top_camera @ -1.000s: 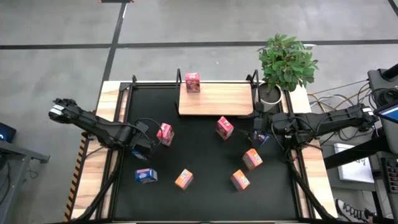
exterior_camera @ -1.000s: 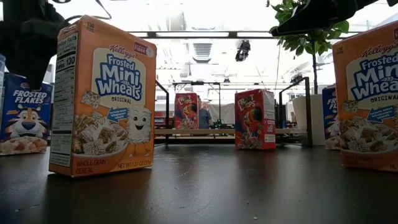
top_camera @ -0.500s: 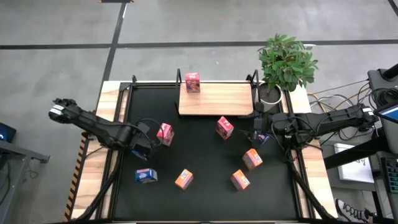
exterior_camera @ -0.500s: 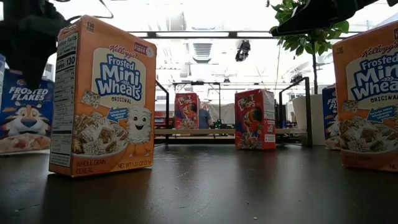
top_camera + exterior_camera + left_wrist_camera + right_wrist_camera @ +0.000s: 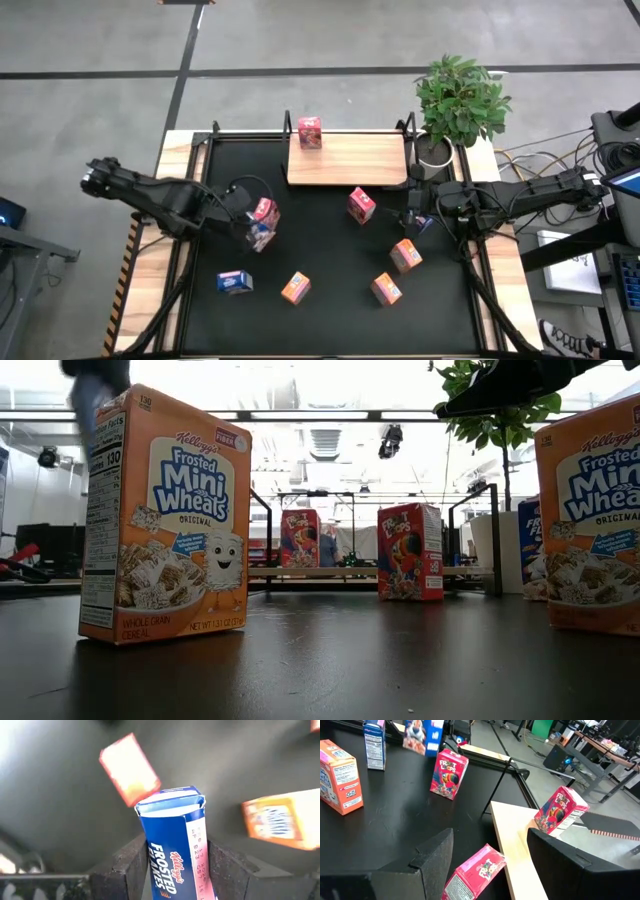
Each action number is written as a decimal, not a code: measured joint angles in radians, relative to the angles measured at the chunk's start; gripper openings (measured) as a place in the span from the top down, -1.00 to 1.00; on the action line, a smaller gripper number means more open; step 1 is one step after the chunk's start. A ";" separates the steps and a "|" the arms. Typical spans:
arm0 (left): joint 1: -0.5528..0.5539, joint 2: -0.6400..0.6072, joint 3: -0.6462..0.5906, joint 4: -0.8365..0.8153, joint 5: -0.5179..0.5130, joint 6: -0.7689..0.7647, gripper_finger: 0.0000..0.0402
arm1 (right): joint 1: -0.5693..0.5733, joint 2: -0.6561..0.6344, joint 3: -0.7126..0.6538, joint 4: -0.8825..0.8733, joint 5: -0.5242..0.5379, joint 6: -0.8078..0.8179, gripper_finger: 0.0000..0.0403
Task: Stack cereal on shelf
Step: Put the top left blue cereal box on the shelf
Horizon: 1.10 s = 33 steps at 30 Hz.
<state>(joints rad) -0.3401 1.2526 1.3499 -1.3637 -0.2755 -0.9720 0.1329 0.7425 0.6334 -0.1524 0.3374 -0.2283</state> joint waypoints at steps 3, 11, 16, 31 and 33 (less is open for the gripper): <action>0.001 0.025 0.092 0.000 -0.043 0.097 0.18 | 0.000 0.000 0.000 0.000 0.000 -0.005 -0.21; 0.024 0.137 0.302 0.017 -0.150 0.410 0.18 | 0.000 0.000 0.000 0.000 0.000 -0.008 -0.21; 0.105 0.229 0.424 0.018 -0.154 0.605 0.18 | 0.000 0.000 0.000 0.000 0.000 -0.008 -0.21; 0.395 0.480 0.683 0.136 -0.153 1.132 0.18 | 0.000 0.000 0.000 -0.055 -0.057 0.016 -0.21; 0.429 0.507 0.686 0.167 -0.152 1.173 0.18 | 0.000 0.000 0.000 -0.053 -0.079 0.026 -0.21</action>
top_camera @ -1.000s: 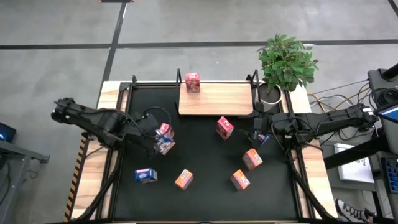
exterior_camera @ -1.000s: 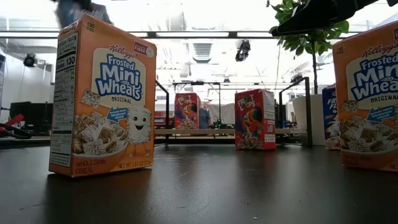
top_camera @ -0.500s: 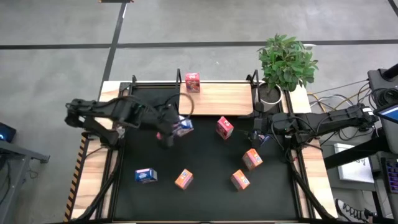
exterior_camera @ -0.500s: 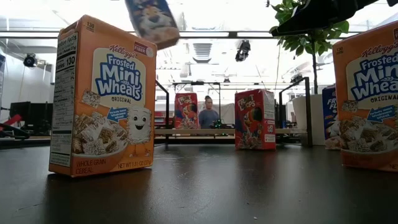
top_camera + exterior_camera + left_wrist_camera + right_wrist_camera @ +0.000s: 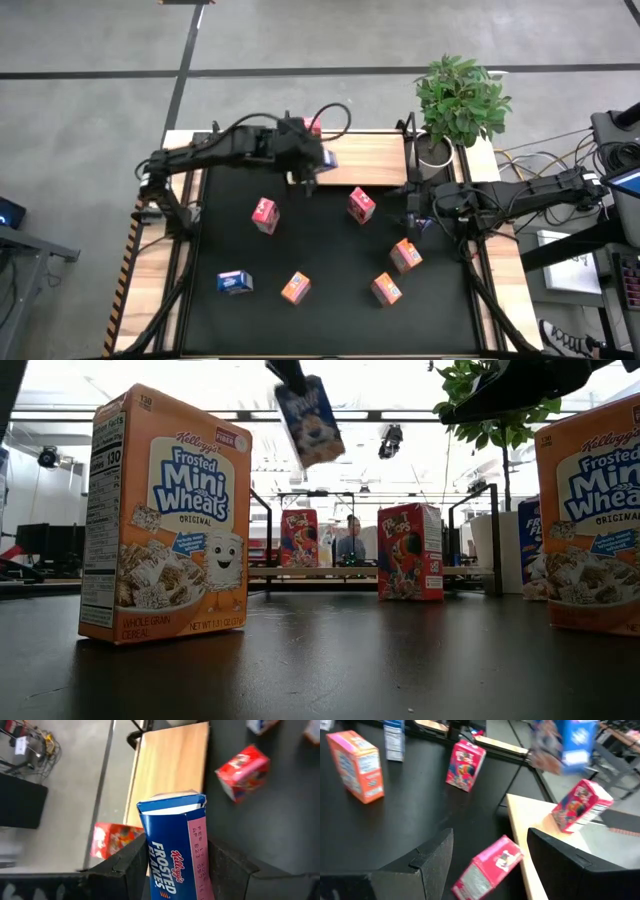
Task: Stack cereal on shelf
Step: Put the top left blue cereal box on the shelf
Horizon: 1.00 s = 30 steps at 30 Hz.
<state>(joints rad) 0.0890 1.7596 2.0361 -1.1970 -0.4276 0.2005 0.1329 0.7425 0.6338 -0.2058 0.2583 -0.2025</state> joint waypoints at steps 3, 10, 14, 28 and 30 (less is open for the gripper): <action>0.054 0.042 -0.001 0.044 0.033 0.045 0.18 | 0.000 0.000 0.000 0.001 -0.030 0.009 -0.21; 0.165 0.145 -0.002 0.139 0.060 0.068 0.18 | 0.000 0.000 0.000 0.001 -0.034 0.019 -0.21; 0.201 0.198 -0.002 0.199 0.123 0.067 0.18 | 0.000 0.000 0.000 0.000 -0.034 0.030 -0.21; 0.229 0.305 -0.002 0.300 0.140 0.078 0.18 | 0.000 0.000 0.000 0.001 -0.034 0.038 -0.21; 0.229 0.311 -0.002 0.314 0.142 0.077 0.18 | 0.000 0.000 0.000 0.001 -0.034 0.038 -0.21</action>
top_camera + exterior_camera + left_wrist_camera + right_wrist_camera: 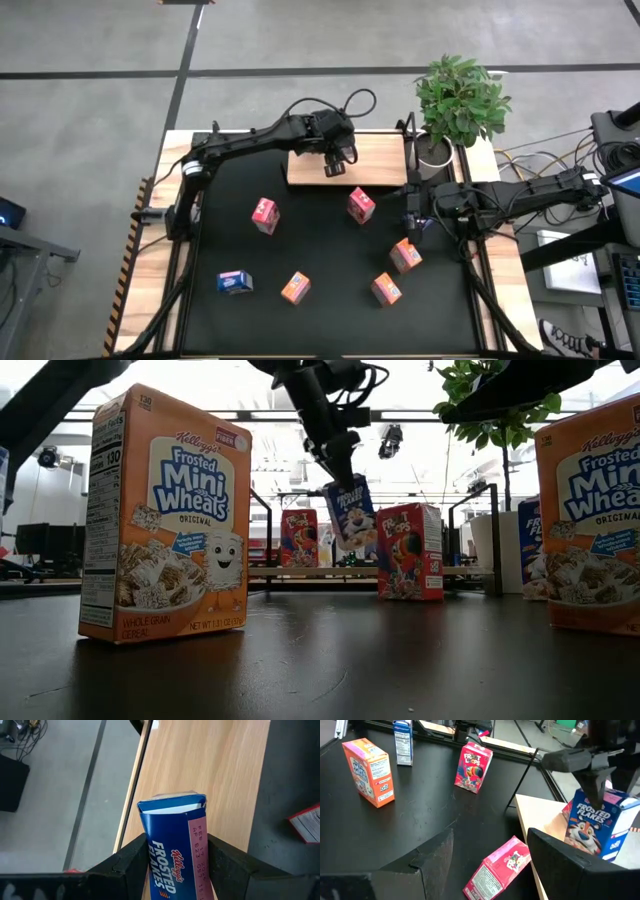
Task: Stack cereal on shelf
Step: Put the top left blue cereal box on the shelf
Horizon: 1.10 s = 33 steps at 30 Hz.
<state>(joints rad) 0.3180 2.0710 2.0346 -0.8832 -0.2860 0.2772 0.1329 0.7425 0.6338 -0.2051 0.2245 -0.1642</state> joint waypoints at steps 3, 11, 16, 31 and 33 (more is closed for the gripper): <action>0.000 0.003 0.000 0.004 0.015 -0.003 0.18 | 0.000 0.000 0.000 0.000 0.000 0.000 -0.21; 0.001 0.005 0.000 0.031 0.048 -0.006 0.18 | 0.000 0.000 0.000 0.000 0.000 0.000 -0.21; 0.001 0.033 0.000 0.049 0.062 -0.004 0.18 | 0.000 0.000 0.000 -0.001 0.001 0.009 -0.21; 0.011 0.059 0.000 0.059 0.068 0.006 -0.07 | 0.000 0.000 0.000 -0.003 0.003 0.008 -0.21; 0.013 0.059 -0.001 0.064 0.068 0.006 -0.11 | 0.000 0.000 0.000 -0.003 0.003 0.008 -0.21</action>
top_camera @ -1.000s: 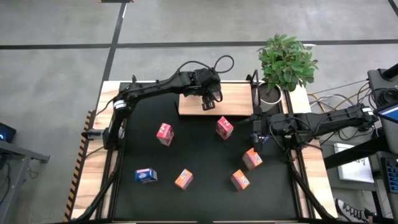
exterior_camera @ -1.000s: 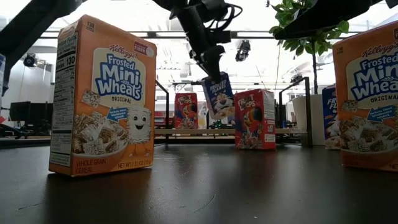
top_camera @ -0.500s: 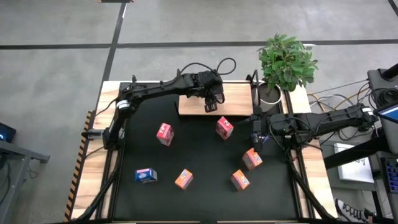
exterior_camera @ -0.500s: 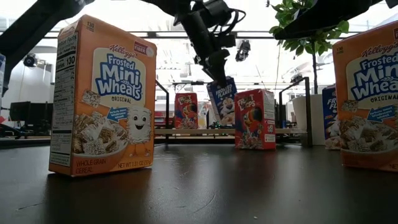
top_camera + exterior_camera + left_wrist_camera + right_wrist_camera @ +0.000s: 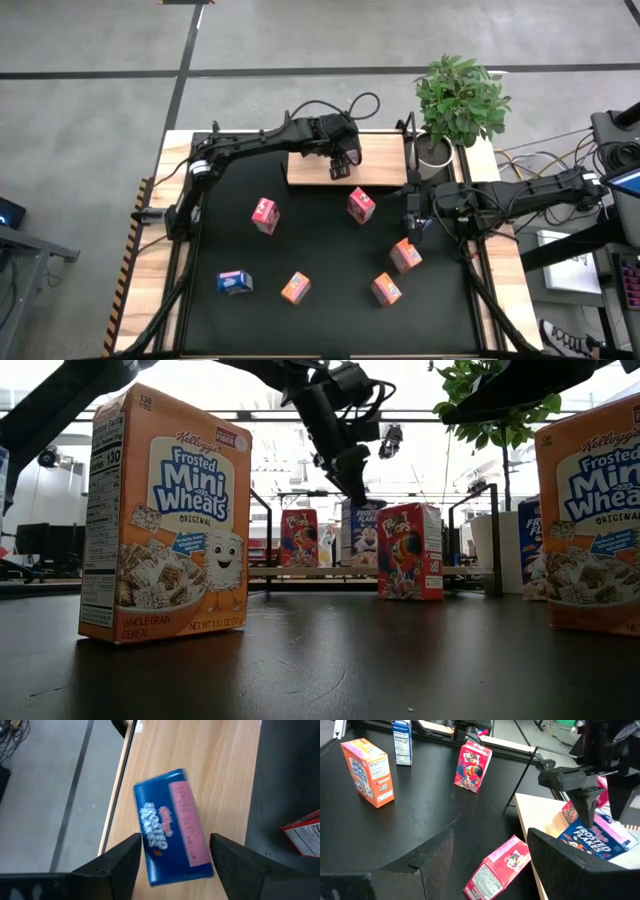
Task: Stack cereal on shelf
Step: Put the top left blue cereal box on the shelf
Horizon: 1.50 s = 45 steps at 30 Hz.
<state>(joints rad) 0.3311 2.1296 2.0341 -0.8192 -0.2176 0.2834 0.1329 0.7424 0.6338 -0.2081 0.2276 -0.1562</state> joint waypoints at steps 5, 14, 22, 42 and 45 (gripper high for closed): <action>0.001 -0.001 0.000 -0.003 0.000 0.012 -0.16 | 0.000 0.000 0.000 0.000 0.000 0.000 -0.21; -0.017 -0.015 0.155 -0.186 0.000 0.005 -0.16 | 0.000 0.000 0.000 0.004 0.000 -0.001 -0.21; -0.148 -0.125 0.143 -0.213 -0.002 0.020 -0.15 | 0.000 0.000 0.000 0.004 0.000 0.060 -0.21; -0.392 -0.803 -0.856 0.487 -0.011 -0.117 -0.15 | -0.001 0.000 0.001 0.112 0.132 0.197 -0.21; -0.409 -0.881 -0.970 0.584 -0.011 -0.142 -0.15 | -0.001 0.030 0.001 0.165 0.138 0.164 -0.20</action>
<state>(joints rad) -0.0778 1.2487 1.0637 -0.2353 -0.2289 0.1417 0.1322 0.7728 0.6346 -0.0435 0.3653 0.0077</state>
